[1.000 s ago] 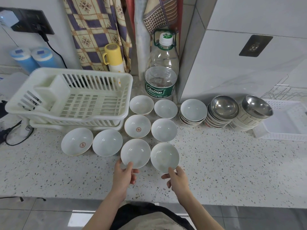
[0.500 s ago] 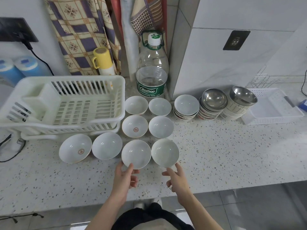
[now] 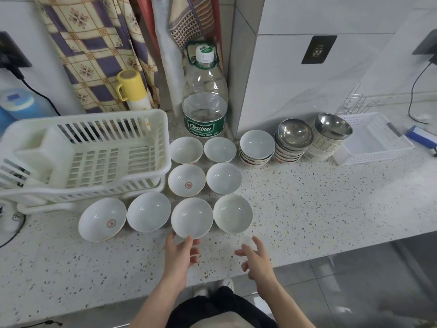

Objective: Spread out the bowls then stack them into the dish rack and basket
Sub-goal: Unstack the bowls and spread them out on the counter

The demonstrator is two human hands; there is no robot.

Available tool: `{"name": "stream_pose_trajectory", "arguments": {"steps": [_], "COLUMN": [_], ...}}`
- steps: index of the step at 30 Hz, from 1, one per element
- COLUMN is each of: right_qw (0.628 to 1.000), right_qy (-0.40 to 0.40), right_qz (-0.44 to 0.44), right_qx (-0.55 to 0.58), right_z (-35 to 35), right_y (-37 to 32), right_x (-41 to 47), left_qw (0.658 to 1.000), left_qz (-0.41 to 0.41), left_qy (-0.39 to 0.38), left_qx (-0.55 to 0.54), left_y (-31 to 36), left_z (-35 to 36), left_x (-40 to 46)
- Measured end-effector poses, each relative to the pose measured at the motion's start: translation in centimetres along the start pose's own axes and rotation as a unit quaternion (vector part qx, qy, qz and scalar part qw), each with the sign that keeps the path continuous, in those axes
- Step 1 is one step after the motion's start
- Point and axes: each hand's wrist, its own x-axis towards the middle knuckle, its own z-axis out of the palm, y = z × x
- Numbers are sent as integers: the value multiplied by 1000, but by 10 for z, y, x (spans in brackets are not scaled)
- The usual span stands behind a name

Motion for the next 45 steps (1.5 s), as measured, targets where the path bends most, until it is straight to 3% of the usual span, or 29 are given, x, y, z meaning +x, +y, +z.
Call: {"name": "stream_pose_trajectory", "arguments": {"steps": [6,10,17,22,31,34,39,45], "right_qw": [999,994,994,994,994,995,996,996], "right_qy": [34,90,78,39,-17,-20,-17,-11], "right_qz": [-15,-34,-58,-89,-99,-88,-79,-71], "right_qx": [19,43,58,51,32,40,44,50], "right_z": [-7,-25,-80,-119,-143,-144,-138,-133], "right_y": [-5,-19,-65,-111,-151,-149,-140,-134], "right_x": [11,27,72,107,141,146,146,140], "left_qw": [1000,995,978,983,981,976,955,972], "left_qz": [-15,-12,97,129,46,25,81,100], "left_qy": [20,92,184,126,29,23,21,-1], "left_qx": [0,46,-8,-19,188,215,284,215], "left_y": [3,-5,20,61,110,118,122,125], "left_z": [2,0,56,140,246,259,258,262], "left_x": [-6,-14,-17,5,81,101,115,120]}}
